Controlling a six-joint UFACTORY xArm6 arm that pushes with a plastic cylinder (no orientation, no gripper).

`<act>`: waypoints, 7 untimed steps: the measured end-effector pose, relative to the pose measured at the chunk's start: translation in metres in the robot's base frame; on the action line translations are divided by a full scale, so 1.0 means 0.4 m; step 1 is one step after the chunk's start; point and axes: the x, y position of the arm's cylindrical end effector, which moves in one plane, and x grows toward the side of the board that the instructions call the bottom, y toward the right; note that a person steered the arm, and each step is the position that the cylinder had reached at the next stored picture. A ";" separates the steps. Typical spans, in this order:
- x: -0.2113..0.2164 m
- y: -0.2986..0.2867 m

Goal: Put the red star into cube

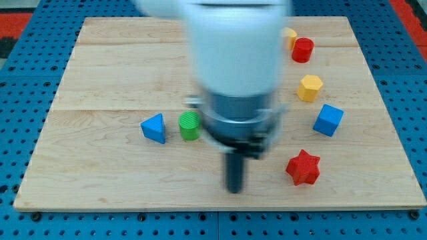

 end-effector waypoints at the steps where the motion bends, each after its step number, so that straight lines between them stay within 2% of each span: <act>1: 0.000 0.258; 3: 0.016 0.321; 4: -0.021 0.339; 6: -0.165 0.141; 7: -0.269 0.149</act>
